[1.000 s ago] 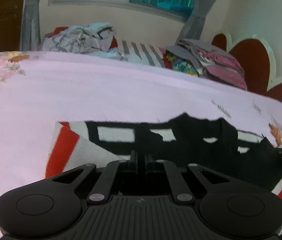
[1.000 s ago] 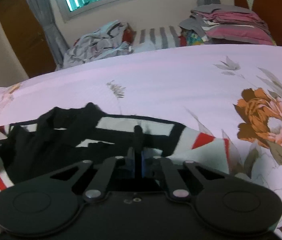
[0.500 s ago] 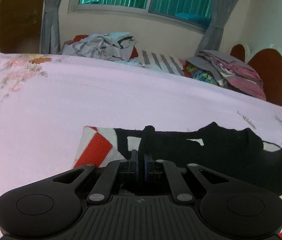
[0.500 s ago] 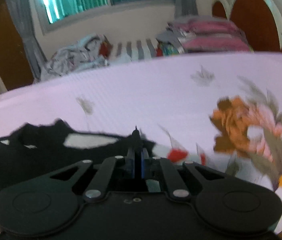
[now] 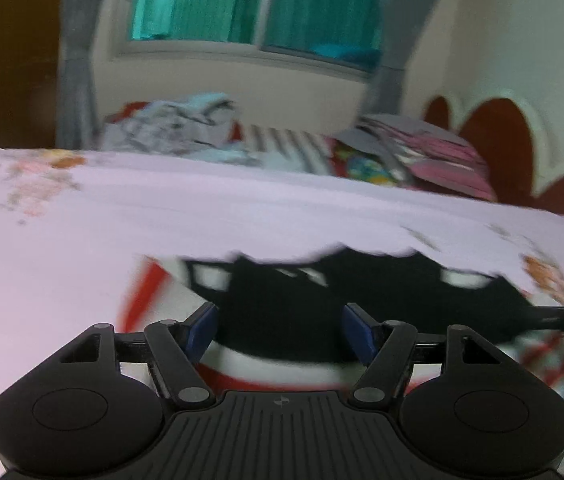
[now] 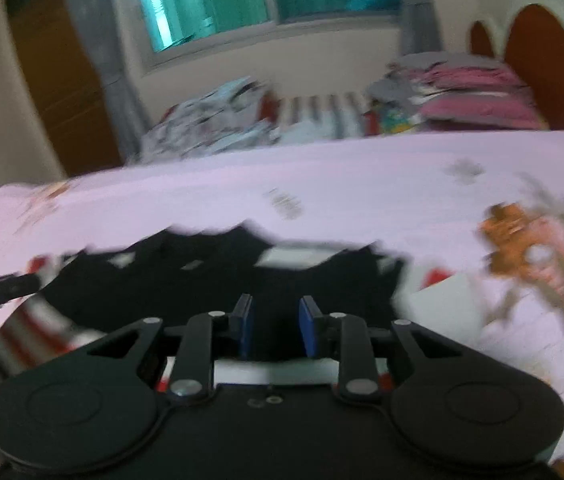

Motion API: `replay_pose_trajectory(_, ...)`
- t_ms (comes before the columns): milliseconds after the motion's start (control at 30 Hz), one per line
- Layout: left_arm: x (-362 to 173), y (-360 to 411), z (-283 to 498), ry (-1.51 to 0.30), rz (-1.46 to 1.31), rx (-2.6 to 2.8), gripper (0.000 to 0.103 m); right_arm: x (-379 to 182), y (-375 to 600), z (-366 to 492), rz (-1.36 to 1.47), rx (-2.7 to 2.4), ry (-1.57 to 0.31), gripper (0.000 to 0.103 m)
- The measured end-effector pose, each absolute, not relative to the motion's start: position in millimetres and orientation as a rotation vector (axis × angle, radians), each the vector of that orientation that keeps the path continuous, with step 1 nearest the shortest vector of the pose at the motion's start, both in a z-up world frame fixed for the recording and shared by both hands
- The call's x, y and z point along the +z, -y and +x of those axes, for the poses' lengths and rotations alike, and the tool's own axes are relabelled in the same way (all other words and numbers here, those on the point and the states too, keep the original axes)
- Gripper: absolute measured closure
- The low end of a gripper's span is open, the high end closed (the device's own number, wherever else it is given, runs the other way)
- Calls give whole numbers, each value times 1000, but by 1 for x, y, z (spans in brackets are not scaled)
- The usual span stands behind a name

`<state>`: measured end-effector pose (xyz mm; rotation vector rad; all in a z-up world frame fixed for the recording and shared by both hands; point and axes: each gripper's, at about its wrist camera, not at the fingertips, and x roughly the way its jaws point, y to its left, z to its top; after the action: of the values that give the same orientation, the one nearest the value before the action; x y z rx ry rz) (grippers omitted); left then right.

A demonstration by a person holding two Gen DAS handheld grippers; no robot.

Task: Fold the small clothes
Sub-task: 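Open both tools and release the folded hem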

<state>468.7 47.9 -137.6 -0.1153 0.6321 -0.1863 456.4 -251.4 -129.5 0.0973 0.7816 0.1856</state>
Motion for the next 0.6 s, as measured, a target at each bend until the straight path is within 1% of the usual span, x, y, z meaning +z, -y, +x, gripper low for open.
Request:
replay_pose_trajectory(167,-154,-16,448,-709,-47,-233,36,-142,216,438,51,228,-813,78)
replay_pose_trajectory(200,-159,-15,446,-736,-41,-218,36,-144,213,434,22,215,-811,76)
replay_pose_trajectory(300,-168,-26,438,-740,-50,-182,36,-147,220,422,-44,155,-809,67)
replay_pose_trajectory(467,-166,-39,423,-743,-37,-161,36,-148,249,402,-70,82,-805,68)
replay_pose_trajectory(500,-165,-42,420,-745,-40,-155,36,-147,253,398,-73,62,-803,67)
replay_pose_trajectory(533,-165,-44,418,-746,-39,-150,36,-147,257,394,-72,39,-804,63)
replay_pose_trajectory(600,-165,-49,415,-745,-30,-137,36,-149,267,385,-55,12,-805,60)
